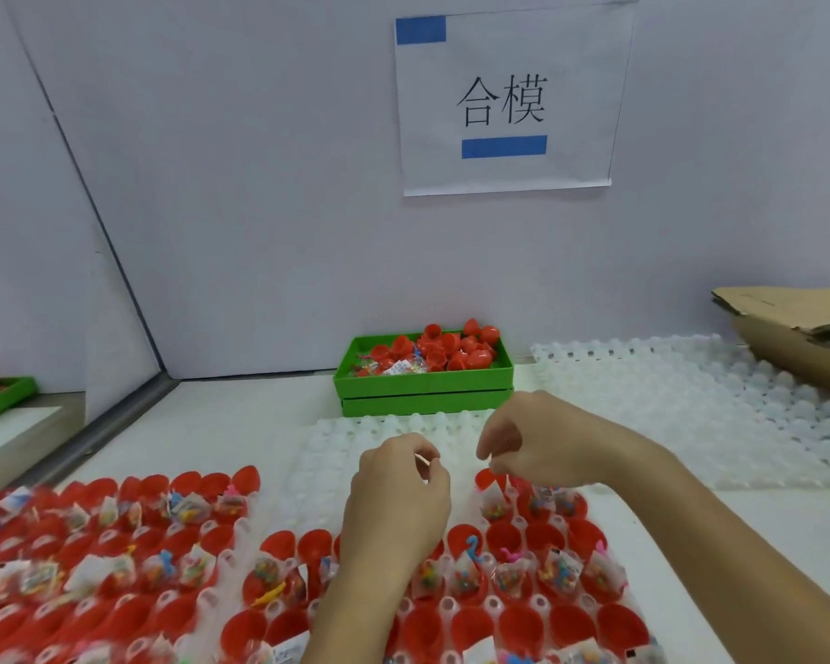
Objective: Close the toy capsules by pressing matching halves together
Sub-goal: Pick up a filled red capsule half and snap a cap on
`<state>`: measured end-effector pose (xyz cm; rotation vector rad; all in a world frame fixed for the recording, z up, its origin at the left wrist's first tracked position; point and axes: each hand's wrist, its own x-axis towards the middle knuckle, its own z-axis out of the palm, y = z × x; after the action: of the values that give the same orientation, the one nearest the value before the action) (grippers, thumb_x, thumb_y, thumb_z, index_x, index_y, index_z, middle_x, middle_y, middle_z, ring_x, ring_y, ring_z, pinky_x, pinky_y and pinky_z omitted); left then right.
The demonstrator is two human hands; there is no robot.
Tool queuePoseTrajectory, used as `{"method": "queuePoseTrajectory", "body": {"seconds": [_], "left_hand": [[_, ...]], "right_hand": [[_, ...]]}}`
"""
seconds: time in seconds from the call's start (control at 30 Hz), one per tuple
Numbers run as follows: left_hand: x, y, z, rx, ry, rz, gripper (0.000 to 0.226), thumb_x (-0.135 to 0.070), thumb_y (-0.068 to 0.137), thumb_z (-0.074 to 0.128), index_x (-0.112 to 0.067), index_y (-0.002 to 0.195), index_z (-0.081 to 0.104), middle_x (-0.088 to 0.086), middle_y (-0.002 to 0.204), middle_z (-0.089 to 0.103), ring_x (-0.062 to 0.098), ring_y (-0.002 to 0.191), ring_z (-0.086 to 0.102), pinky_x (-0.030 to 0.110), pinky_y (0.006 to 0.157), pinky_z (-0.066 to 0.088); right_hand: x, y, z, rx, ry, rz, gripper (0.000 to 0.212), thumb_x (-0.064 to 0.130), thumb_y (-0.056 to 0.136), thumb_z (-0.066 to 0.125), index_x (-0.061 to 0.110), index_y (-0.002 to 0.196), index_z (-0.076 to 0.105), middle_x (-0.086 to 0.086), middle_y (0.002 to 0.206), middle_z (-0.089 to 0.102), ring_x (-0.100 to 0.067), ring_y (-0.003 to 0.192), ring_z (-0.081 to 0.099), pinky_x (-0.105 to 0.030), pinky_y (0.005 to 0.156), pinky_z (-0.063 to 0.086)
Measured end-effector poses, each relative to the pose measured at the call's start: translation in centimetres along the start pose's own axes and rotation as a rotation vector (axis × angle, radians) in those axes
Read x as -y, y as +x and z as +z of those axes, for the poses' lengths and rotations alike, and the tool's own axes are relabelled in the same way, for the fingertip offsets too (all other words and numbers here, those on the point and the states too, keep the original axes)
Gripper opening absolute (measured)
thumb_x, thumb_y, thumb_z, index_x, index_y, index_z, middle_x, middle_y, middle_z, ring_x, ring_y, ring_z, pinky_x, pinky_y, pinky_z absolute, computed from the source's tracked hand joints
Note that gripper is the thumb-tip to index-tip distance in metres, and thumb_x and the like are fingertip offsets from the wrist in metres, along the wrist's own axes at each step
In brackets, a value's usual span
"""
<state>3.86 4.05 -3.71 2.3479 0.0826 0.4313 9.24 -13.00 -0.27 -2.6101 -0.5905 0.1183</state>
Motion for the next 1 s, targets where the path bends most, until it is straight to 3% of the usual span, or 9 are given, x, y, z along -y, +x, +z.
{"method": "queuePoseTrajectory", "body": {"seconds": [0.17,0.3,0.4,0.5,0.63,0.77,0.87,1.0], "left_hand": [[0.0,0.0,0.1,0.008,-0.001,0.005,0.013,-0.025,0.093,0.056,-0.026,0.096,0.068,-0.008,0.090,0.065,0.009,0.080,0.062,0.030,0.074,0.054],[0.0,0.0,0.1,0.001,0.006,0.013,0.014,-0.024,0.093,0.056,-0.024,0.097,0.069,-0.008,0.087,0.065,0.009,0.078,0.062,0.029,0.071,0.054],[-0.2,-0.1,0.2,0.007,0.009,0.018,0.013,-0.024,0.094,0.056,-0.024,0.096,0.069,-0.009,0.088,0.065,0.008,0.078,0.062,0.029,0.072,0.055],[-0.2,-0.2,0.2,0.011,0.009,0.032,0.014,-0.024,0.094,0.056,-0.023,0.099,0.069,-0.008,0.090,0.065,0.008,0.079,0.062,0.026,0.071,0.054],[-0.3,-0.1,0.1,0.044,-0.034,0.048,0.019,-0.015,0.093,0.056,-0.024,0.105,0.068,-0.008,0.096,0.065,0.004,0.082,0.060,0.008,0.063,0.042],[-0.4,-0.1,-0.2,0.194,-0.196,0.069,0.042,0.002,0.084,0.057,-0.027,0.114,0.062,-0.013,0.099,0.066,0.002,0.092,0.063,0.006,0.067,0.048],[-0.6,-0.4,-0.2,0.246,-0.341,0.067,0.047,-0.015,0.078,0.076,-0.033,0.115,0.054,-0.015,0.098,0.069,-0.002,0.092,0.065,0.013,0.072,0.053],[-1.0,-0.4,-0.1,0.111,-0.428,0.076,0.036,-0.032,0.076,0.083,-0.033,0.103,0.060,-0.011,0.091,0.072,-0.001,0.082,0.068,0.020,0.074,0.056]], "right_hand": [[-0.7,0.3,1.2,-0.041,-0.087,0.070,0.015,0.021,0.091,0.063,0.017,0.095,0.078,0.006,0.095,0.073,-0.008,0.079,0.066,-0.028,0.077,0.059],[-0.5,0.5,1.8,-0.051,-0.085,0.052,0.013,0.036,0.085,0.073,0.025,0.091,0.077,0.015,0.087,0.053,-0.010,0.080,0.061,-0.030,0.076,0.057],[-0.3,0.6,2.2,-0.100,-0.107,0.066,0.006,0.030,0.085,0.074,0.024,0.087,0.075,0.013,0.087,0.056,-0.012,0.079,0.062,-0.033,0.075,0.058],[-0.4,0.6,2.3,-0.158,-0.068,0.080,0.007,0.022,0.084,0.072,0.025,0.078,0.074,0.012,0.081,0.065,-0.007,0.074,0.064,-0.027,0.069,0.058],[-0.6,0.6,1.1,-0.197,0.081,0.098,0.015,0.020,0.084,0.071,0.025,0.071,0.076,0.017,0.070,0.066,0.000,0.065,0.063,-0.010,0.054,0.046],[-0.2,0.5,0.4,-0.273,0.217,0.135,0.020,0.025,0.085,0.072,0.027,0.065,0.073,0.013,0.060,0.068,0.002,0.060,0.064,-0.009,0.052,0.044],[0.3,0.2,0.2,-0.300,0.296,0.163,0.021,0.023,0.085,0.070,0.024,0.064,0.074,0.009,0.059,0.070,-0.001,0.061,0.066,-0.015,0.056,0.048],[1.0,-0.1,0.0,-0.326,0.349,0.170,0.019,0.020,0.081,0.071,0.019,0.062,0.072,0.006,0.061,0.070,-0.006,0.069,0.066,-0.023,0.065,0.053]]}}
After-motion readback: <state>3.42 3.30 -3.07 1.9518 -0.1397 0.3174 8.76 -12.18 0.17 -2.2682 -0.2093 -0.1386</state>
